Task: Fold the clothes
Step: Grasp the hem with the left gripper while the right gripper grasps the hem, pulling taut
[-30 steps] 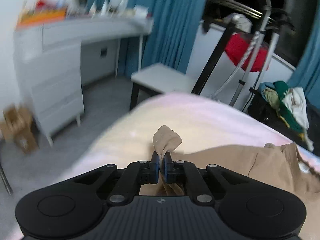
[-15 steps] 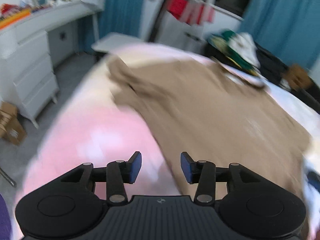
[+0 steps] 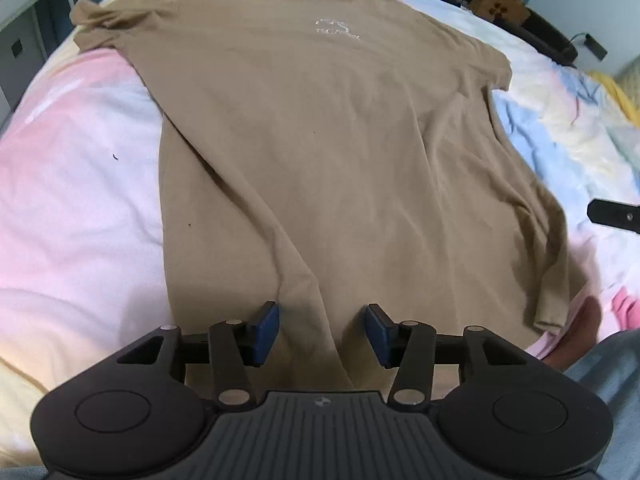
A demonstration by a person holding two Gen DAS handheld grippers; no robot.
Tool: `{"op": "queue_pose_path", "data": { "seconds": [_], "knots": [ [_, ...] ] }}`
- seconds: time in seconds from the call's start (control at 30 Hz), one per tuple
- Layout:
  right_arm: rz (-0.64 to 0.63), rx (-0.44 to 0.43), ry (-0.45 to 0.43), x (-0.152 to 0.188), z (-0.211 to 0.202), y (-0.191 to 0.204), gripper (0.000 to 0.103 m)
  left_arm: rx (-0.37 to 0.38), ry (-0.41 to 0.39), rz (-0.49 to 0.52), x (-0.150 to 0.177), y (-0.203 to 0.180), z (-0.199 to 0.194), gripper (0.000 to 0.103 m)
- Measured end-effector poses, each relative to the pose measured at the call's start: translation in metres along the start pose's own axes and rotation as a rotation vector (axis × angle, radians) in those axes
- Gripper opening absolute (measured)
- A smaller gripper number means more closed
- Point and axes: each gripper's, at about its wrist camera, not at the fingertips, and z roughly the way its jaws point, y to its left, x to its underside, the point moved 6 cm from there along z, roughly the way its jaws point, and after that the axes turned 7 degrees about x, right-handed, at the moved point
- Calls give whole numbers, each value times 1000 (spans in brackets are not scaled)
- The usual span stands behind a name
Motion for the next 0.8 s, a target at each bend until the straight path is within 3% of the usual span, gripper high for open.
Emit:
{"op": "queue_pose_path", "data": {
  "seconds": [0.07,0.23,0.27,0.33,0.47,0.5,0.7,0.8],
  "knots": [
    [-58,42,37,5,9,9,71,-12,-3,11,3,-3,-2,47],
    [-261,116,195,19,45,31,70,-35,-10,33,3,16,-7,7],
    [-283,127,223,22,49,32,69,-27,-11,26,1,23,-8,5],
    [-312,133,260,28,53,33,63,-3,-23,12,-2,32,-16,3],
    [-341,157,300,34,53,30,21,63,-45,-38,-6,46,-41,2],
    [-339,154,302,34,51,29,16,77,-47,-57,-8,52,-48,2],
    [-175,45,303,20,31,12,10,81,-8,-129,-11,72,-66,2],
    [-124,26,308,21,20,-3,9,42,42,-134,-4,73,-57,2]
  ]
}}
